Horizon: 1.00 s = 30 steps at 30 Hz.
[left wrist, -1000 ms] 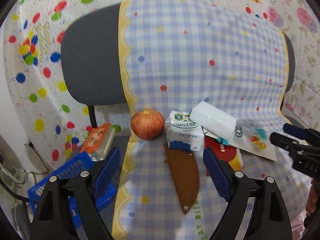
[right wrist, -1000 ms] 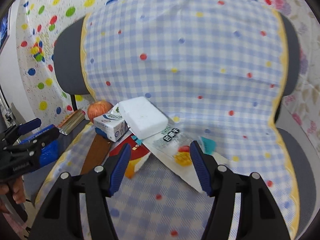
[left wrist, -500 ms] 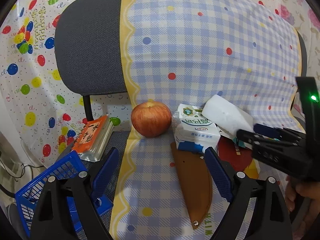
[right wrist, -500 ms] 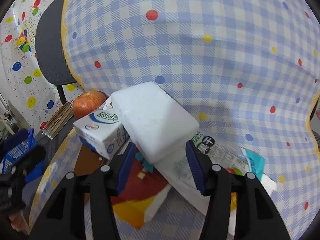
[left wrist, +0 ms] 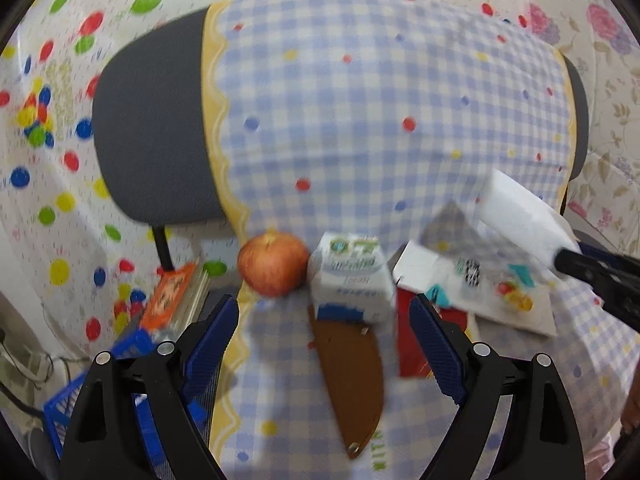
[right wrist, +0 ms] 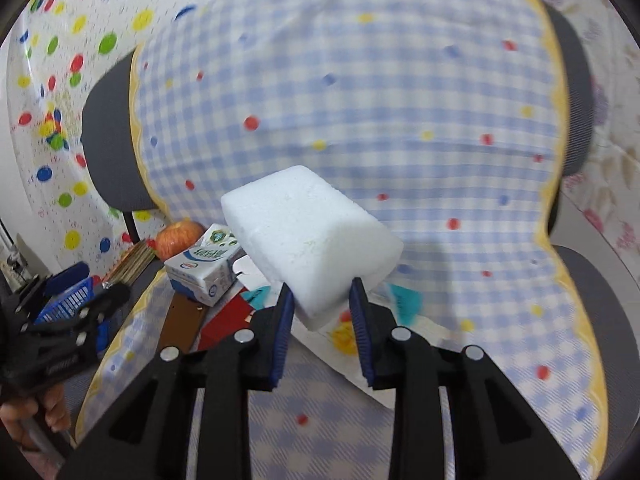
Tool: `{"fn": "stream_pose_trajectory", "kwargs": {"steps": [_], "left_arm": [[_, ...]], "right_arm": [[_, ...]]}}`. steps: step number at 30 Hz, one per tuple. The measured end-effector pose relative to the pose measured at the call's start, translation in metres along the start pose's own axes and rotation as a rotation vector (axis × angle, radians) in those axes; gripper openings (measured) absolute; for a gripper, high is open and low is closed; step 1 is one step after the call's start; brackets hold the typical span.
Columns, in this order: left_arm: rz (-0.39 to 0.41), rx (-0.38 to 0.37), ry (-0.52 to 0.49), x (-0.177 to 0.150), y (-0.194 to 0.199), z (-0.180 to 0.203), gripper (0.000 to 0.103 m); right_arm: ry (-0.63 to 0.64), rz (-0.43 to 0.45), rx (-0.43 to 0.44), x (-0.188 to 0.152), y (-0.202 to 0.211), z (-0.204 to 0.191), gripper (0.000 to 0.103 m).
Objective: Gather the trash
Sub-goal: 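Grasp the white milk carton with the left gripper while the right gripper holds the foam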
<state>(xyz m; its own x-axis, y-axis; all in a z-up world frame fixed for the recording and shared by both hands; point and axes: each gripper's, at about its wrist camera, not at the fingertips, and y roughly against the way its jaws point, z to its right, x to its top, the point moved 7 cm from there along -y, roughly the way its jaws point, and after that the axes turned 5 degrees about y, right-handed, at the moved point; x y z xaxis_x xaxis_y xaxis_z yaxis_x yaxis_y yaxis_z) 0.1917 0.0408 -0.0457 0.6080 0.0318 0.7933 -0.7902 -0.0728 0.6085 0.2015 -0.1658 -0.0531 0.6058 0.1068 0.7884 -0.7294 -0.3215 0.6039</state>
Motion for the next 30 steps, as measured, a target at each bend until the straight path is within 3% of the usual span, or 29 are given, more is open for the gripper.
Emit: {"fn": "stream_pose_trajectory", "kwargs": {"steps": [3, 8, 16, 22, 25, 30], "left_arm": [[0.006, -0.019, -0.023, 0.010, -0.007, 0.013, 0.087], [-0.073, -0.018, -0.044, -0.001, -0.045, 0.025, 0.087], [-0.178, -0.029, 0.010, -0.023, -0.094, 0.017, 0.086], [-0.191, -0.054, 0.055, -0.020, -0.106, 0.011, 0.079], [-0.184, -0.062, 0.045, -0.018, -0.106, 0.014, 0.071], [-0.075, -0.110, 0.072, -0.005, -0.055, 0.020, 0.070]], "right_arm": [[-0.009, 0.019, -0.004, 0.000, 0.011, 0.008, 0.029], [-0.012, 0.030, -0.008, -0.002, 0.015, 0.016, 0.029], [-0.027, 0.009, 0.002, -0.006, -0.001, 0.023, 0.030], [-0.033, -0.003, 0.010, -0.009, -0.008, 0.024, 0.030], [-0.034, -0.008, 0.010, -0.010, -0.008, 0.023, 0.030], [-0.026, 0.000, 0.004, -0.011, 0.006, 0.021, 0.030]]}}
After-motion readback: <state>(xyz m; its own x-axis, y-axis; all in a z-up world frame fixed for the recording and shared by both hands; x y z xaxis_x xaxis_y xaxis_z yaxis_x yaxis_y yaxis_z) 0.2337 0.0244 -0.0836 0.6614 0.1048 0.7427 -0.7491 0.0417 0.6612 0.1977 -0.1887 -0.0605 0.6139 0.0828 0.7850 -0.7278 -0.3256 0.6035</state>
